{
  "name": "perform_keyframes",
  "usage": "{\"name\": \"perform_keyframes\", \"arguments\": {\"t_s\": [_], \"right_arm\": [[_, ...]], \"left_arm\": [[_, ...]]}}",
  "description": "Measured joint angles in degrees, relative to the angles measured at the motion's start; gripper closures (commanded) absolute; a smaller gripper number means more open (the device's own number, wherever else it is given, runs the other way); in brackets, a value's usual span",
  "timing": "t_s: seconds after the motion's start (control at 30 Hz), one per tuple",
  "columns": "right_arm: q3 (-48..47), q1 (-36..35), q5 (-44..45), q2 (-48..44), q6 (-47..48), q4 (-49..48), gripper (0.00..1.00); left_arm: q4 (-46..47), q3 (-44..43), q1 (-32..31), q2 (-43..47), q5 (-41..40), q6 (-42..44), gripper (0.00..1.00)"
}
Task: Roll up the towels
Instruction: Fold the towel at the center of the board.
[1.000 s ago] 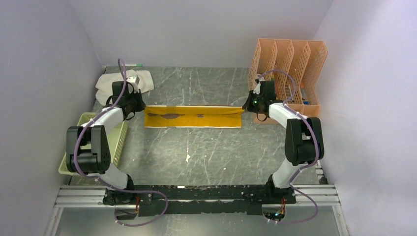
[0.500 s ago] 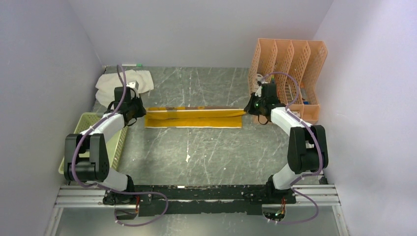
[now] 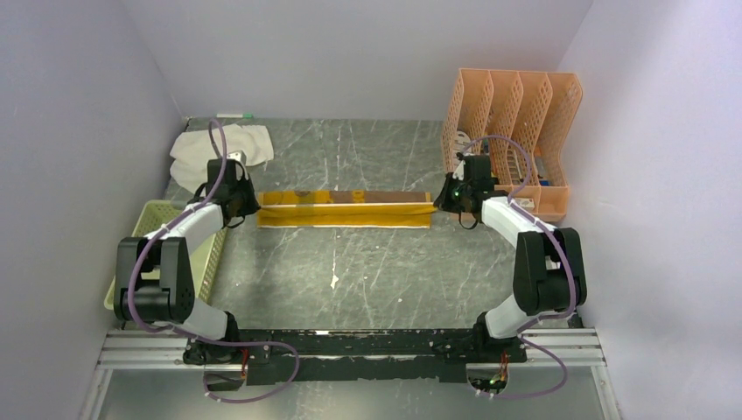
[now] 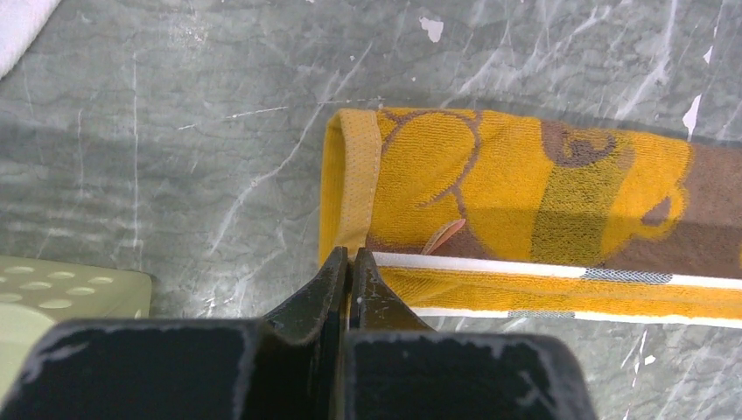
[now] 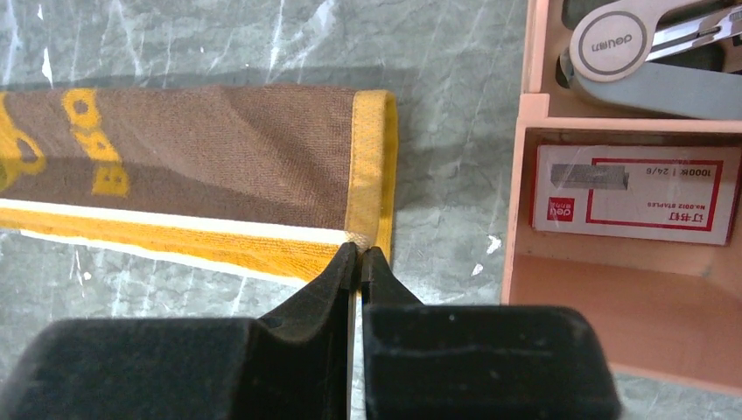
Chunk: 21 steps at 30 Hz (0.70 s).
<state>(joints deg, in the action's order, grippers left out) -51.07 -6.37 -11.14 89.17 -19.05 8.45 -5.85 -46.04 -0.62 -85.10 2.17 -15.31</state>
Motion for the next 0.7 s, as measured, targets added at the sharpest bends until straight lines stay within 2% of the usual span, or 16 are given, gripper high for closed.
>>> {"name": "perform_keyframes", "arguments": {"t_s": [0.37,0.43,0.53,0.6,0.63,0.67,0.7], "right_arm": [[2.6,-0.1,0.2,0.0,-0.1,1.3,1.00],[3.2,-0.1,0.2,0.0,-0.1,1.6,0.96],[4.0,-0.1,0.2,0.0,-0.4,1.8,0.85],[4.7,-0.1,1.4,-0.2,-0.3,1.8,0.61],[5.1,0.0,1.9,-0.3,-0.5,1.8,0.51],[5.7,0.2,2.5,-0.4,-0.5,1.8,0.41],[6.3,0.2,3.0,-0.6,-0.5,1.8,0.35]], "left_arm": [[-1.5,0.0,-0.7,-2.5,-1.6,-0.2,0.93],[-1.6,-0.1,-0.8,-2.7,-1.7,-0.2,0.93],[-2.1,-0.3,-0.8,-3.7,-2.1,-0.2,0.92],[-2.6,-0.5,-0.8,-4.4,-3.5,0.0,0.78],[-3.1,-0.6,-0.6,-4.7,-4.4,0.0,0.65],[-3.5,-0.8,-0.5,-4.9,-5.0,0.1,0.47],[-3.9,-1.1,-0.4,-5.1,-5.9,0.2,0.33]]}}
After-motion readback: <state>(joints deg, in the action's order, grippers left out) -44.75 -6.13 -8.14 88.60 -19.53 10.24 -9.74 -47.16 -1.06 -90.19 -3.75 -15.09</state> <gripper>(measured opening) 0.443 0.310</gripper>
